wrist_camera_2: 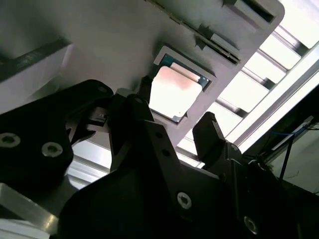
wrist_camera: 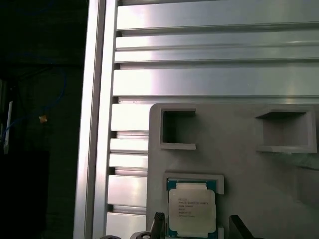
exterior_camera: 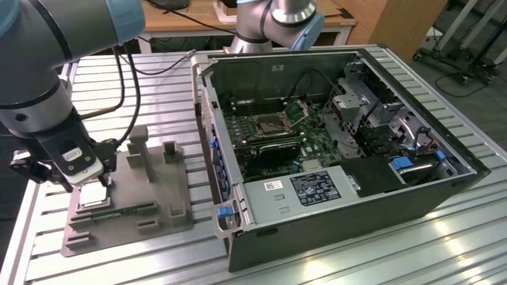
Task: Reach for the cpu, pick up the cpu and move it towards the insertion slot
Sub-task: 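Pick up the cpu and move it towards the insertion slot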
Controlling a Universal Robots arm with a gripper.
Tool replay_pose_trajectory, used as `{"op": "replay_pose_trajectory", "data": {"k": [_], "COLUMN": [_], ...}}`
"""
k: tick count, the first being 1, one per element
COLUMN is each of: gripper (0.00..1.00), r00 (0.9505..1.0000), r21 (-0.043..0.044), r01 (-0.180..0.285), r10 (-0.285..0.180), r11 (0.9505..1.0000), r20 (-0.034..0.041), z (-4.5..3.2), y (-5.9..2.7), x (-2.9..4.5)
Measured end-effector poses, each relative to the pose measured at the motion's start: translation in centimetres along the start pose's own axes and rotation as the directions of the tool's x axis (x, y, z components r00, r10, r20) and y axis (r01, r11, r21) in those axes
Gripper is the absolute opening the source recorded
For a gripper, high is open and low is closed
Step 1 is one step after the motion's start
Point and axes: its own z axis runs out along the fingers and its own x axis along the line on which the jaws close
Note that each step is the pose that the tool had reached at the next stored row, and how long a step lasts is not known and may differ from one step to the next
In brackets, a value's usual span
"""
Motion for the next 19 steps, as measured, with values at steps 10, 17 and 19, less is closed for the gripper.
{"op": "replay_pose_trajectory", "data": {"k": [10,17,19], "gripper": [0.61,0.61,0.62], "r00": [1.0000,1.0000,1.0000], "r21": [0.0001,0.0000,0.0001], "r01": [0.000,0.000,0.000], "r10": [0.000,0.000,0.000], "r11": [1.0000,1.0000,1.0000], "r20": [-0.0004,-0.0003,-0.0005], "z": [0.11,0.40,0.74], "y": [-0.01,-0.03,-0.04], "x": [-0.03,-0.04,-0.04]}}
